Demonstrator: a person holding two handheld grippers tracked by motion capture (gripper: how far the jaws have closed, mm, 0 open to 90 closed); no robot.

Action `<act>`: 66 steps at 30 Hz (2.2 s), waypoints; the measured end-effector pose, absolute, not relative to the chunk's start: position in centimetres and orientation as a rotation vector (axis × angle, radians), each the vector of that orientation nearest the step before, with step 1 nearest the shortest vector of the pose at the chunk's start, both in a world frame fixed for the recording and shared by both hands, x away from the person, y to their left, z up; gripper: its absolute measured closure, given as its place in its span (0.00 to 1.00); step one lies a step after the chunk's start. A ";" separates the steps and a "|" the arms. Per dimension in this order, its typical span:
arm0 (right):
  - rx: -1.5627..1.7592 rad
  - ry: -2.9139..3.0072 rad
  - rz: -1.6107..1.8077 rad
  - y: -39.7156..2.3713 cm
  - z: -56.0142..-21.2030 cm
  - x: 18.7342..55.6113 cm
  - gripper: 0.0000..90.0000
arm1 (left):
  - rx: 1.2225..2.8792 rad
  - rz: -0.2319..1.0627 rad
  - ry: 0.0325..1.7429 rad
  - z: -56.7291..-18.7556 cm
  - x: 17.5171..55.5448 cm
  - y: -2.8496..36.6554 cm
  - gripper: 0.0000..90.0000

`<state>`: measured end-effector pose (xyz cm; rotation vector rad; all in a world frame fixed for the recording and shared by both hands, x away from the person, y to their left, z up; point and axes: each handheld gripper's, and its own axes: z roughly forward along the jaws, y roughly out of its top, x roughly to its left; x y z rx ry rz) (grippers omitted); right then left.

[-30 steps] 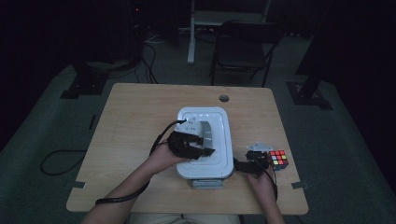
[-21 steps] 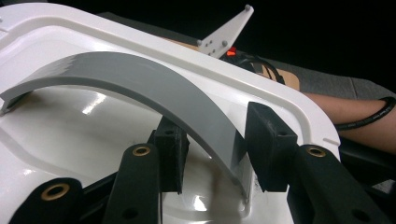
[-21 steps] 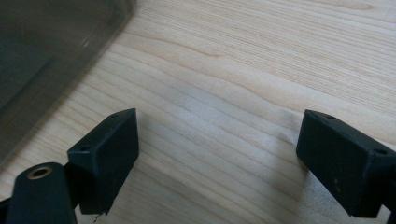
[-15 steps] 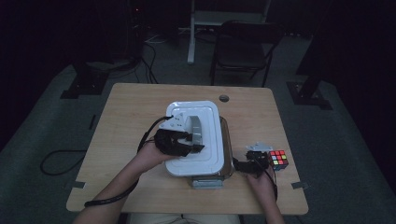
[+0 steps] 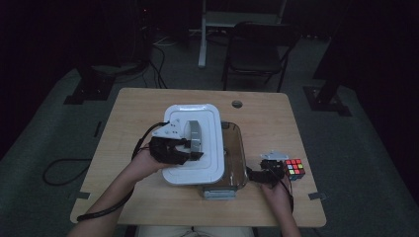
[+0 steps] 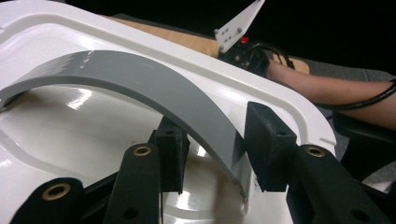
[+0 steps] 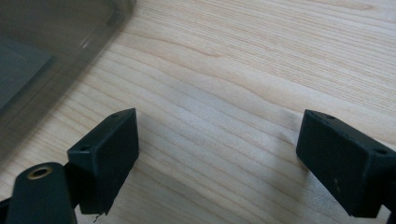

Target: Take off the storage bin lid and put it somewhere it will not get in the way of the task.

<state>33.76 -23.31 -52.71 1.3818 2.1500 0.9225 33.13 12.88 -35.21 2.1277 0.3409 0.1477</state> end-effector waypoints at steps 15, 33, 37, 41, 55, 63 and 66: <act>1.384 2.149 0.923 -23.3 -52.7 33.8 0.14 | 2.122 0.142 0.374 -36.1 33.2 17.1 0.69; 1.384 2.150 0.923 -23.3 -52.7 33.8 0.14 | 2.108 0.101 0.390 -38.9 33.7 22.1 0.69; 1.384 2.150 0.923 -23.3 -52.7 33.8 0.14 | 2.118 0.096 0.418 -39.6 33.9 22.8 0.69; 1.385 2.149 0.923 -23.3 -52.7 33.8 0.14 | 2.123 0.077 0.443 -40.9 34.3 23.3 0.69; 1.384 2.149 0.923 -23.3 -52.7 33.8 0.14 | 2.148 -0.024 0.476 -45.7 36.8 21.4 0.69; 1.384 2.149 0.923 -23.3 -52.7 33.8 0.14 | 2.167 -0.050 0.481 -47.8 37.7 20.6 0.69; 1.384 2.150 0.922 -23.3 -52.7 33.8 0.14 | 2.172 -0.046 0.467 -48.6 37.8 20.4 0.69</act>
